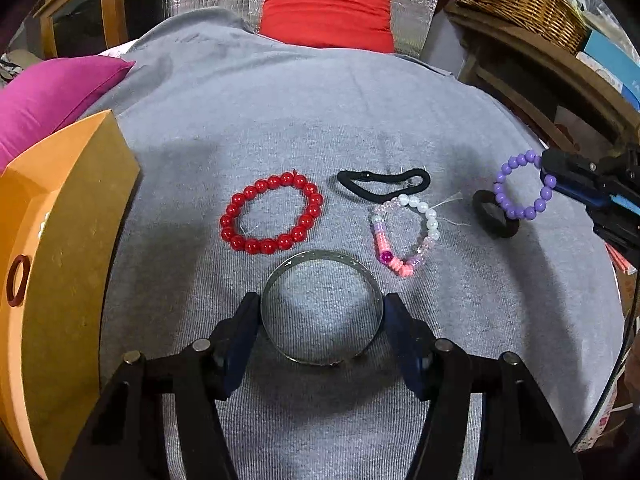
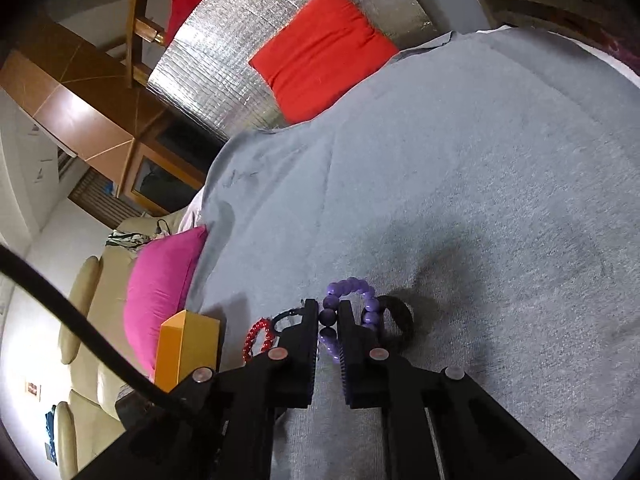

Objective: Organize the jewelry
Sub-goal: 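Grasp the purple bead bracelet with the right gripper while the left gripper grasps the silver bangle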

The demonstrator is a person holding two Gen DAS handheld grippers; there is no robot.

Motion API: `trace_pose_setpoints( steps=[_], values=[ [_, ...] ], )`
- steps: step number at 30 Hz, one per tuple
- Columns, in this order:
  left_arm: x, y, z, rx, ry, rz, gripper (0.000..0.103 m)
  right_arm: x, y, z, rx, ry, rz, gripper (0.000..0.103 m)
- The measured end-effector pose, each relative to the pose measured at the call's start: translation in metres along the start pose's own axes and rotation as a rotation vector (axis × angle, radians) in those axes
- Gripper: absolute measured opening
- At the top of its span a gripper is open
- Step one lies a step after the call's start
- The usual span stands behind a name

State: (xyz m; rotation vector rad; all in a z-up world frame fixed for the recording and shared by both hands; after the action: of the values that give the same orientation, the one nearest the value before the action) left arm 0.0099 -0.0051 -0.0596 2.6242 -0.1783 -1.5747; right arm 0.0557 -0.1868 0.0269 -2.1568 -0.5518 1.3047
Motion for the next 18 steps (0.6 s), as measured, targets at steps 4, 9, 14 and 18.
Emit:
trace_pose_setpoints(
  steps=[4,9,14,18],
  values=[
    [0.0,-0.001,0.0,0.005,0.01,-0.002,0.063,0.001,-0.004,0.003,-0.013,-0.01,-0.011,0.011],
    [-0.006,-0.004,-0.001,-0.02,0.012,0.014,0.063,0.002,-0.012,0.004,-0.03,-0.008,-0.034,0.011],
    [-0.027,-0.006,-0.007,-0.037,0.064,0.019,0.063,0.001,-0.022,0.006,-0.051,-0.005,-0.067,0.011],
    [-0.045,-0.007,-0.008,-0.041,0.102,0.023,0.063,0.0,-0.034,0.009,-0.062,-0.001,-0.096,0.011]
  ],
)
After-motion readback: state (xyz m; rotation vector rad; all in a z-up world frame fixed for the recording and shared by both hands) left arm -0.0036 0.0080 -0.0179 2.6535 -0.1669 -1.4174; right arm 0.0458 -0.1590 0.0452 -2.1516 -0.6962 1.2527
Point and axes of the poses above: each gripper's, at about its wrist camera, not at the fingertips, and x roughly the way its jaws point, y to its right, z to its underside, the point moved 10 cm from there along x, roughly the way its jaws point, and after that the axes turned 6 degrees about -y, right-handed, at the moved point
